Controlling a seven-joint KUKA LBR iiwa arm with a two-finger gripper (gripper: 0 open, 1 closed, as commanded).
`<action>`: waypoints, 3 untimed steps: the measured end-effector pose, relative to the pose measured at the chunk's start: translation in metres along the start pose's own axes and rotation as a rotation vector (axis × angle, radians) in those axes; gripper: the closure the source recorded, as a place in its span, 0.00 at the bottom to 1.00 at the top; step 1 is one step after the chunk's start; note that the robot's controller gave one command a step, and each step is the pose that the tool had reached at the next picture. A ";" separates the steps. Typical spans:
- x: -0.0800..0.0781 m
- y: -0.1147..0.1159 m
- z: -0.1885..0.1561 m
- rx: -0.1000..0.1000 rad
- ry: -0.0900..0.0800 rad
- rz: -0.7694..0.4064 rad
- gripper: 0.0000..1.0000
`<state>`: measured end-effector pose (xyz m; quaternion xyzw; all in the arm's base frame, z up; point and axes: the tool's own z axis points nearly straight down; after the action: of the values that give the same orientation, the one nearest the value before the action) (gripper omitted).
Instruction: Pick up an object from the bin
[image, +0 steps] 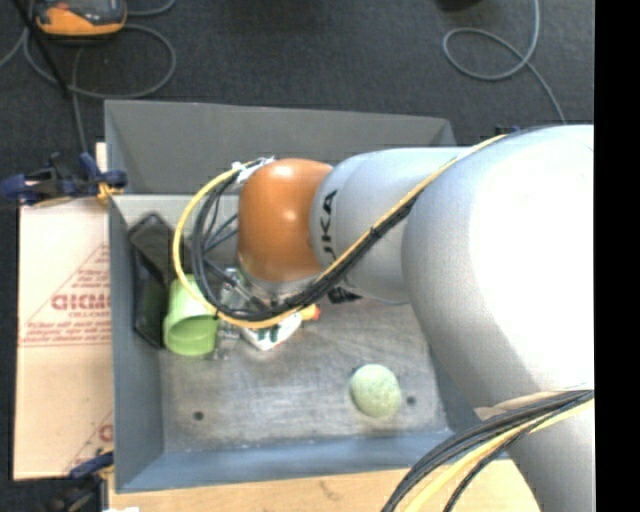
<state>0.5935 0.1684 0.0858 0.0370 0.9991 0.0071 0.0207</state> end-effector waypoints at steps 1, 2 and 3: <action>0.000 0.000 0.000 0.001 0.000 0.001 1.00; 0.006 -0.005 -0.016 0.015 0.031 -0.041 1.00; 0.005 -0.011 -0.040 0.013 0.032 -0.060 1.00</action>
Offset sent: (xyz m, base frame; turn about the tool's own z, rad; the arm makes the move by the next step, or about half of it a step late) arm 0.0028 -0.0027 0.2028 -0.3033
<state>0.5860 0.1577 0.1249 0.0070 1.0000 0.0009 0.0047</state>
